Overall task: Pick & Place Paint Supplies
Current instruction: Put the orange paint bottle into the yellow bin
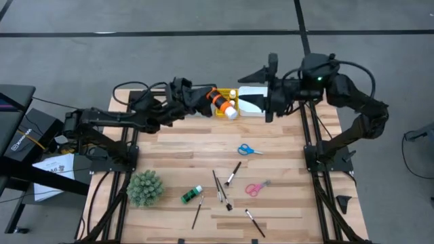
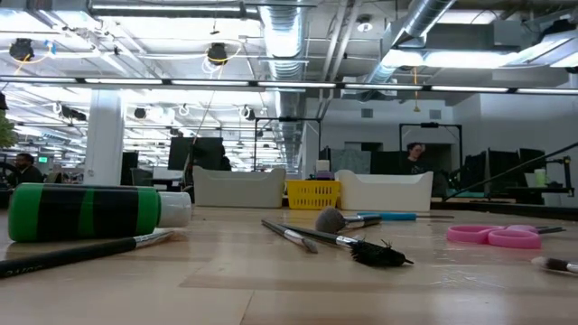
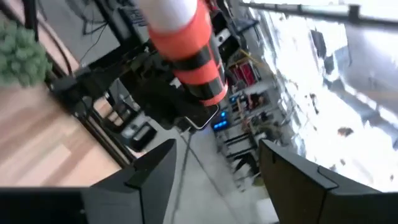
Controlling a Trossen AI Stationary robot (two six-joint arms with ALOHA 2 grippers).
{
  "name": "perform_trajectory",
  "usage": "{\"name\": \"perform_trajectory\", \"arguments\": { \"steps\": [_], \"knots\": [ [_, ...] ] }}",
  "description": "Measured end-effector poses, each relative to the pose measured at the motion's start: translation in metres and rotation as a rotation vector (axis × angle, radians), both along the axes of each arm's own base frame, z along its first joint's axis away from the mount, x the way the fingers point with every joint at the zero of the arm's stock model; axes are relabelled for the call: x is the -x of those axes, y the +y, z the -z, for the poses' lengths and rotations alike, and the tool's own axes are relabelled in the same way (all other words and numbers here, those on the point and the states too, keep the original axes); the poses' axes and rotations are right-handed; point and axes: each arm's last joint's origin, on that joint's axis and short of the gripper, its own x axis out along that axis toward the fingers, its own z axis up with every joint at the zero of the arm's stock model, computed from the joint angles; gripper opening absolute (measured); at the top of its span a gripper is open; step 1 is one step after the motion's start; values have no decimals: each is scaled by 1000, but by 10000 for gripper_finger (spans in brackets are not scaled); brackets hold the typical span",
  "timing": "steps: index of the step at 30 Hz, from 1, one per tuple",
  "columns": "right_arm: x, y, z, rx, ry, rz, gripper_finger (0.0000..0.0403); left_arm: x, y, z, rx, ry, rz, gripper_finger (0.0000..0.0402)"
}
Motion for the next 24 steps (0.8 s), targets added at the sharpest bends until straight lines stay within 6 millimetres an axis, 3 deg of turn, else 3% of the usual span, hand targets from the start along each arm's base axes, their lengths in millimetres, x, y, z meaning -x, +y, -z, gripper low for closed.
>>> {"name": "perform_trajectory", "arguments": {
  "steps": [10,24],
  "knots": [
    [-16,22,-5,126,-92,-92,235,2,-19,-20,-8,-18,86,135],
    [-44,38,1,150,-174,-223,235,0,-24,-18,16,26,125,135]
  ]
}}
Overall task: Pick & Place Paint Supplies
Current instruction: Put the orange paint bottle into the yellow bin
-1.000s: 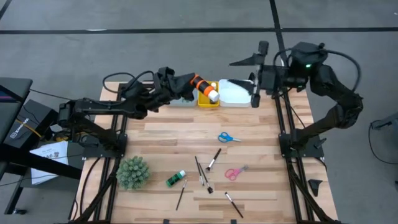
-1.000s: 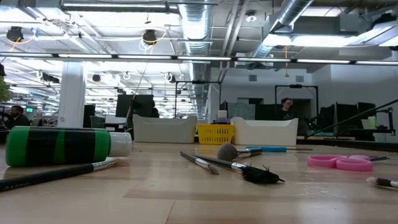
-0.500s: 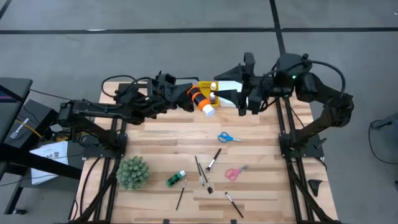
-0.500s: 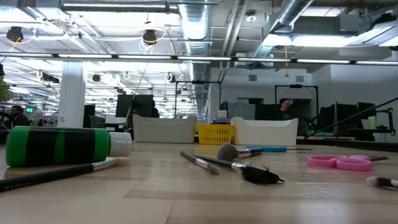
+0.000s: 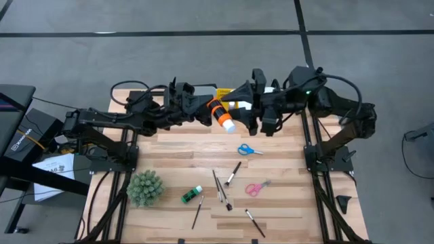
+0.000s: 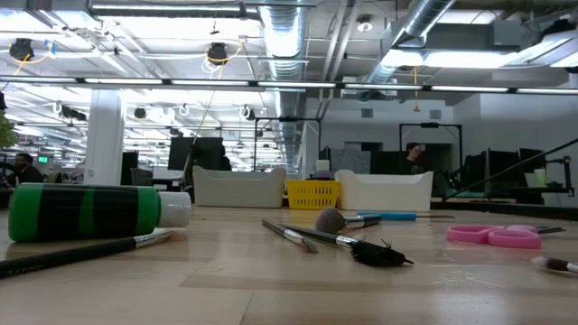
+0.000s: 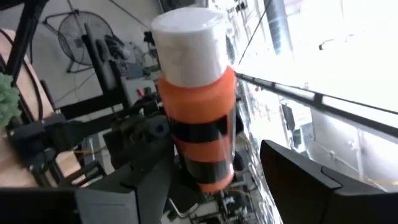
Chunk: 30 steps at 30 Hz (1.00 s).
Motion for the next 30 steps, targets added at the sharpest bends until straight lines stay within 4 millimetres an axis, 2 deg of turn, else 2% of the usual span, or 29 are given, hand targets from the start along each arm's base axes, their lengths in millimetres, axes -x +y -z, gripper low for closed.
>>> {"name": "perform_trajectory", "arguments": {
  "steps": [8,17,21,30],
  "knots": [
    [-25,2,11,44,-22,-21,235,-1,-4,1,-3,13,10,135],
    [-33,3,12,51,-52,-28,227,-1,-6,1,-13,8,10,135],
    [-31,3,11,51,-49,-28,201,-1,-6,1,-15,7,9,135],
    [-29,3,11,52,-42,-27,112,-1,-5,1,-33,7,-5,136]
  ]
}}
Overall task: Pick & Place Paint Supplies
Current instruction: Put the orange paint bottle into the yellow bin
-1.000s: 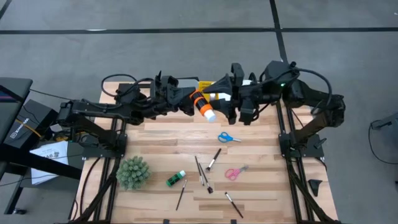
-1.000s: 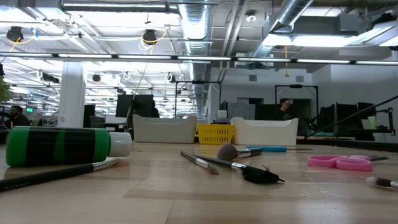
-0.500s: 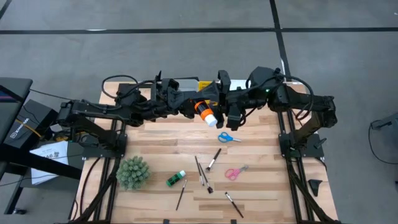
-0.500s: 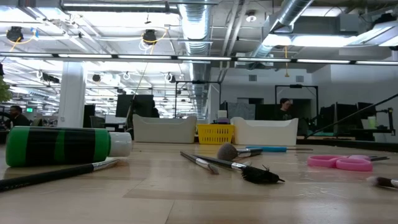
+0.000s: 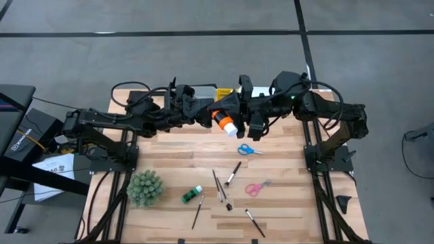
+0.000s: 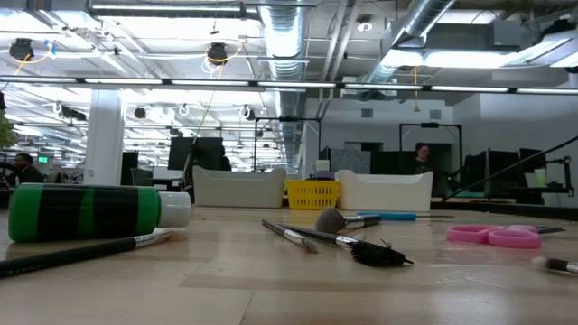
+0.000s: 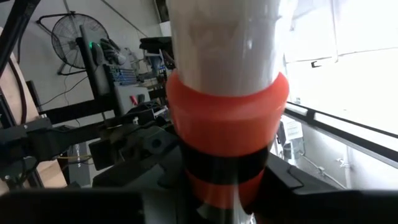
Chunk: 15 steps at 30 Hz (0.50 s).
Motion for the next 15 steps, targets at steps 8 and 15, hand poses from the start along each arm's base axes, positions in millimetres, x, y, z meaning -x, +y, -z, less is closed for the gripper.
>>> {"name": "perform_trajectory", "arguments": {
  "steps": [8,15],
  "knots": [
    [3,4,-4,-14,1,78,128,0,4,0,-64,5,-58,158],
    [36,2,-33,-47,-63,220,126,-2,16,3,-137,33,-85,190]
  ]
}}
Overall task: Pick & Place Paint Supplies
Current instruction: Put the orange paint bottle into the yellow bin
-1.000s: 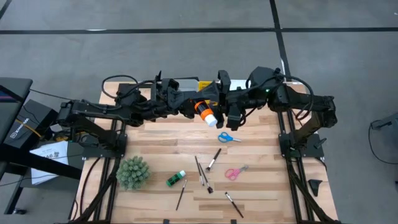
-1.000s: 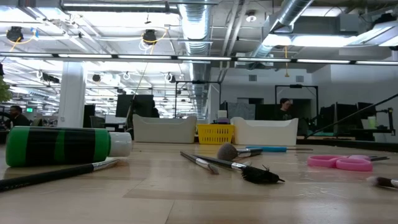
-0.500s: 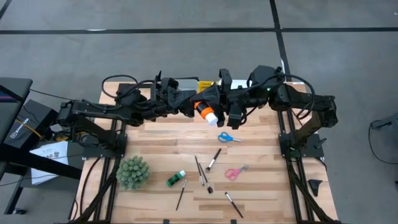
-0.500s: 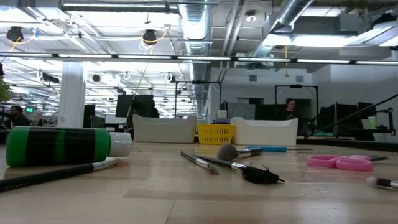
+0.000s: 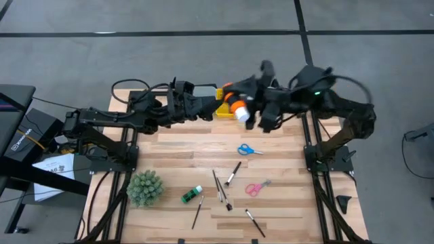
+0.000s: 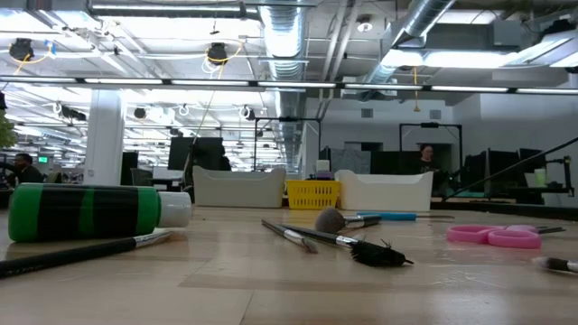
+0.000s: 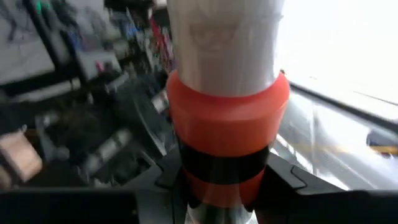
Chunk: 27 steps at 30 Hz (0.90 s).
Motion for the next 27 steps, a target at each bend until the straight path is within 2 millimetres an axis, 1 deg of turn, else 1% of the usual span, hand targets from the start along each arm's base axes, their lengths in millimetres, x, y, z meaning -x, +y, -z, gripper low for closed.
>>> {"name": "perform_trajectory", "arguments": {
  "steps": [3,7,11,13,15,17,19,22,25,27],
  "knots": [
    [9,-4,-6,-23,-1,121,126,0,6,1,-84,16,-26,197],
    [19,-14,-5,-52,64,339,127,-1,9,3,-329,27,-90,199],
    [28,-27,4,-125,153,536,127,1,4,2,-630,1,-240,191],
    [29,-33,13,-171,210,600,127,3,0,0,-770,-18,-334,187],
    [30,-38,20,-234,251,639,128,6,-3,-1,-878,15,-437,184],
    [33,-41,27,-320,281,664,128,9,-7,-1,-985,97,-563,183],
    [35,-42,35,-407,314,674,128,12,-10,2,-1119,216,-691,182],
    [33,-38,46,-530,367,662,128,14,-16,10,-1303,456,-851,186],
    [27,-32,59,-659,449,613,128,14,-21,17,-1427,595,-918,196],
    [17,-29,68,-727,491,588,128,14,-25,20,-1471,632,-915,205]
  ]
}}
